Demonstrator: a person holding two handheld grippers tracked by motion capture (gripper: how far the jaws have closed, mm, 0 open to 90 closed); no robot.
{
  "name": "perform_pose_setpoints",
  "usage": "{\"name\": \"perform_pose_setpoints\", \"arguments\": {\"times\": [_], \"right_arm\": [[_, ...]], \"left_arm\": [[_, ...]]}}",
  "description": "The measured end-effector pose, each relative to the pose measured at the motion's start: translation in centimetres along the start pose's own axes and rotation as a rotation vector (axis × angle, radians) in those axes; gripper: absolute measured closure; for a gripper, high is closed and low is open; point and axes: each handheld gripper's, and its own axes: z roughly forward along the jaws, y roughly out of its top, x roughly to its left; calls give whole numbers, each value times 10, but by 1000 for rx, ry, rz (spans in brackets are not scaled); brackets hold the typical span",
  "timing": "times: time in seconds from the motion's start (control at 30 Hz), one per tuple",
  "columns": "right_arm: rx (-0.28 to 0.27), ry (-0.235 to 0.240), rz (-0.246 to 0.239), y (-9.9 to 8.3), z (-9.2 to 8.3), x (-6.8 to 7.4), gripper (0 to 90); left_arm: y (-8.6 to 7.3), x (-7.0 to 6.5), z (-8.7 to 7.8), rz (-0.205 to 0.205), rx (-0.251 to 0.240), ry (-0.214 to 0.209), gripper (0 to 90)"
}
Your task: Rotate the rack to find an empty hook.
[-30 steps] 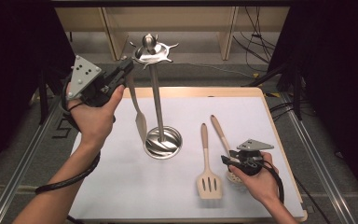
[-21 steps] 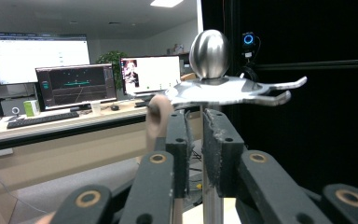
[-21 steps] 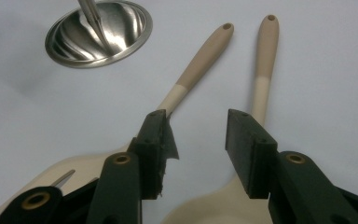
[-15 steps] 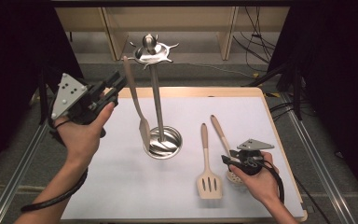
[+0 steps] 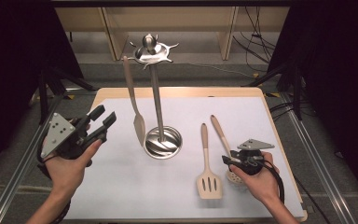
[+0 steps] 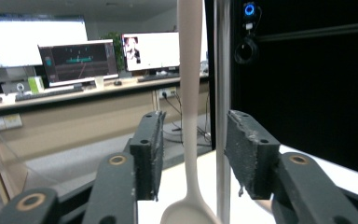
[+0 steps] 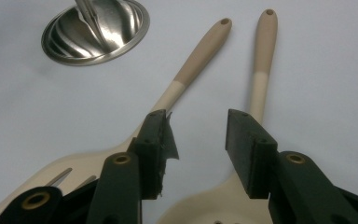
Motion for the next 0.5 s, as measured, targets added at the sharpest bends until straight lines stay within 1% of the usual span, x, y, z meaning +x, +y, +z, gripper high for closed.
{"name": "perform_pose_setpoints", "arguments": {"times": [0.03, 0.07, 0.1, 0.13, 0.17, 0.2, 0.23, 0.27, 0.3, 0.33, 0.37, 0.4, 0.43, 0.47, 0.5], "right_arm": [[12, 1, 0, 1, -2, -2, 590], [3, 9, 5, 1, -1, -2, 590], [-4, 1, -14, 0, -1, -3, 590], [-4, 6, -19, 1, -1, -4, 590], [4, 7, -1, 2, -3, -3, 590], [10, -5, 9, 2, -5, -3, 590], [9, 0, 11, 2, -5, -3, 589], [-4, -7, -6, 1, -5, -4, 590], [-4, -13, 13, 2, -6, -2, 590], [-2, 0, 13, 2, -6, -3, 590], [-6, -11, -12, 2, -6, -4, 590], [-7, -13, -6, 3, -7, -3, 590], [19, -9, 20, 4, -8, -1, 591], [23, -3, 24, 5, -8, -1, 593], [19, 3, 17, 6, -7, -2, 598]], "left_arm": [[-5, 1, -1, -5, 6, 3, 533], [-12, 2, -3, -13, 15, 7, 526], [-19, 3, -4, -23, 21, 6, 521], [-25, 4, -5, -37, 27, 7, 516], [-32, 5, -7, -45, 37, 6, 510], [-35, 5, -7, -51, 42, 8, 505], [-40, 6, -8, -55, 43, 8, 503], [-43, 6, -9, -56, 48, 11, 499], [-46, 6, -10, -60, 59, 16, 496], [-49, 6, -11, -64, 63, 20, 494], [-50, 6, -12, -68, 68, 21, 492], [-52, 7, -12, -67, 64, 19, 491], [-53, 7, -12, -69, 71, 21, 489], [-55, 7, -12, -69, 74, 21, 487], [-56, 6, -12, -72, 79, 22, 486]]}}
